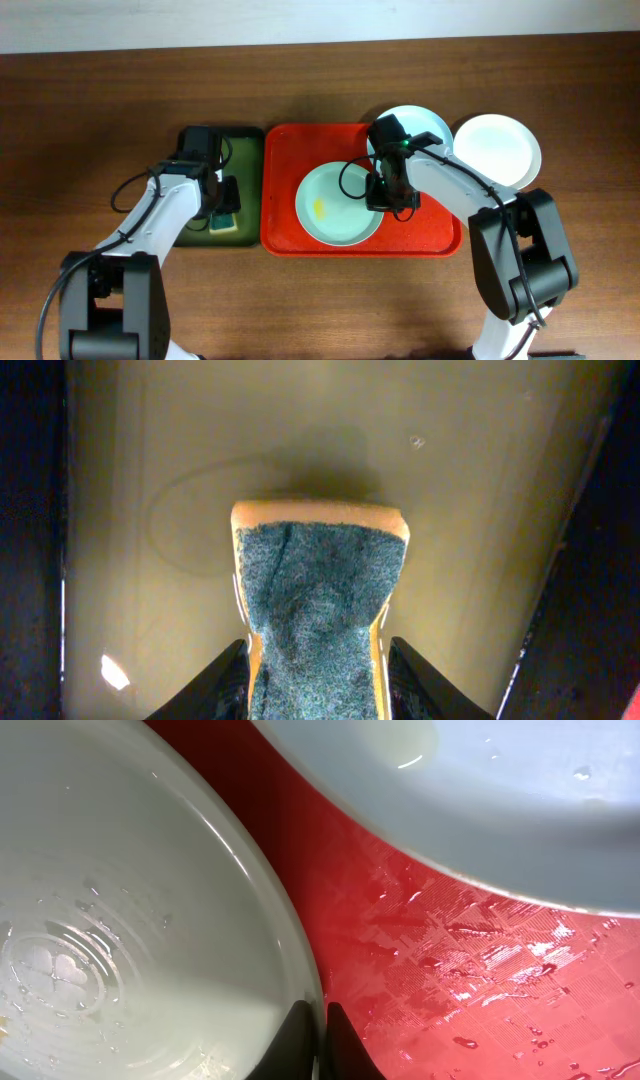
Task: Clean dirty plates on tray and stack at the side
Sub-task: 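Lower the left gripper onto the sponge in the green tray and grasp it, then lift the sponge with the left gripper and move it over the light-blue plate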
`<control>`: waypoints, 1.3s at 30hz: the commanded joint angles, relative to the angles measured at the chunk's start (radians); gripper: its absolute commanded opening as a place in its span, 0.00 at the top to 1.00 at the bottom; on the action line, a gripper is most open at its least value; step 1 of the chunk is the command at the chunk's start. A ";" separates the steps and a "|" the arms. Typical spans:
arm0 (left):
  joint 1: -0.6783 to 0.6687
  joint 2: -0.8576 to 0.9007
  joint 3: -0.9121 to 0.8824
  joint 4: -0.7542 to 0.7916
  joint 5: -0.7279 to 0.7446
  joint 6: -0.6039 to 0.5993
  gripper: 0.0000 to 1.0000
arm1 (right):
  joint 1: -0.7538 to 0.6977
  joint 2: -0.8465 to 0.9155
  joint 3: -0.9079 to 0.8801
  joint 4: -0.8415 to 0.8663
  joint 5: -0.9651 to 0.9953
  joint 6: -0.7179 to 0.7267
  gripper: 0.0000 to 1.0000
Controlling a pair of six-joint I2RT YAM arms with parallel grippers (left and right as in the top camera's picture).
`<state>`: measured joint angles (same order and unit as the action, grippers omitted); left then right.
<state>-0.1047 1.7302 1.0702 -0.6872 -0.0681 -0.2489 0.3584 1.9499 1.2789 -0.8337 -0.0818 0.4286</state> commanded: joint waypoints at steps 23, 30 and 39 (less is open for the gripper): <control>-0.002 0.006 -0.059 0.043 -0.022 0.061 0.62 | -0.006 0.011 -0.006 0.000 0.042 -0.010 0.96; -0.002 0.060 -0.062 0.063 0.027 0.061 0.62 | -0.006 0.011 -0.006 0.000 0.042 -0.010 0.96; -0.002 0.068 -0.056 0.066 0.019 0.061 0.93 | -0.006 0.011 -0.006 0.000 0.042 -0.010 0.96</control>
<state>-0.1047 1.7786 1.0214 -0.6231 -0.0566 -0.1974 0.3584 1.9499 1.2789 -0.8337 -0.0814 0.4255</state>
